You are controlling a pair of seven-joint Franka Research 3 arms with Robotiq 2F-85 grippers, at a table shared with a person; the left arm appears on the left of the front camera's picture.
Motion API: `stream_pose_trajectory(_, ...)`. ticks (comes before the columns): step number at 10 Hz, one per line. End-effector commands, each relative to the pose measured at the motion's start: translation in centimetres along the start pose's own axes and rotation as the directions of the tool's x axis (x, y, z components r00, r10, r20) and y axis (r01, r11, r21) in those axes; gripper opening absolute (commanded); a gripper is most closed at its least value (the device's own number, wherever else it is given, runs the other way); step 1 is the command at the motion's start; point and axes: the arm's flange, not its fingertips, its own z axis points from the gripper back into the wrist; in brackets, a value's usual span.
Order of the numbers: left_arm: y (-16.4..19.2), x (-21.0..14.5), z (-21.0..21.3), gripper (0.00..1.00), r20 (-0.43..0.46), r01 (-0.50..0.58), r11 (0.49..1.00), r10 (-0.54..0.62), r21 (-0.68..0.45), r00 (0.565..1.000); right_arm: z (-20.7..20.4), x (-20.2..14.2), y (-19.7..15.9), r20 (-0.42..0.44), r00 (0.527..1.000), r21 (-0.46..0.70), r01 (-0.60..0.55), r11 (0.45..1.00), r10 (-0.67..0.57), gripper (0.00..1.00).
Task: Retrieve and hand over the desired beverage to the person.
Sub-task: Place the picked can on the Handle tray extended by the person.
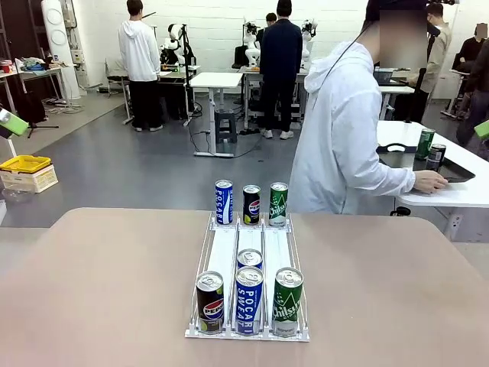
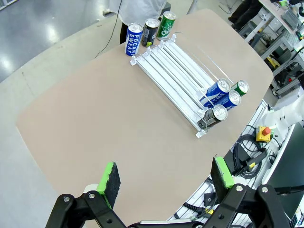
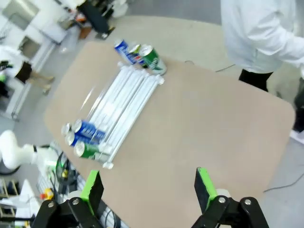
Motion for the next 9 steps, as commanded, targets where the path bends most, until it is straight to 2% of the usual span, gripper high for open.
stream_pose_trajectory(1,0.0,0.0,-0.1,1.00,0.013,0.010,1.000,-0.010,-0.010,1.000,-1.2,-1.7,0.6,0.071,0.997,-0.060,0.018,0.998,-0.014,1.00)
stream_pose_trajectory(2,0.0,0.0,-0.1,1.00,0.013,0.010,1.000,-0.010,-0.010,1.000,-0.9,-2.0,0.6,0.084,0.996,-0.078,0.026,0.997,-0.019,1.00)
stream_pose_trajectory(3,0.0,0.0,-0.1,1.00,0.013,0.010,1.000,-0.010,-0.010,1.000,-0.7,-2.1,0.6,0.053,0.998,-0.097,0.033,0.995,-0.028,1.00)
stream_pose_trajectory(4,0.0,0.0,-0.1,1.00,0.013,0.010,1.000,-0.010,-0.010,1.000,0.0,-1.3,-0.7,0.055,0.998,-0.060,0.026,0.998,-0.022,1.00)
stream_pose_trajectory(9,0.0,0.0,-0.1,1.00,0.013,0.010,1.000,-0.010,-0.010,1.000,0.0,-1.3,-0.7,0.055,0.998,-0.060,0.026,0.998,-0.022,1.00)
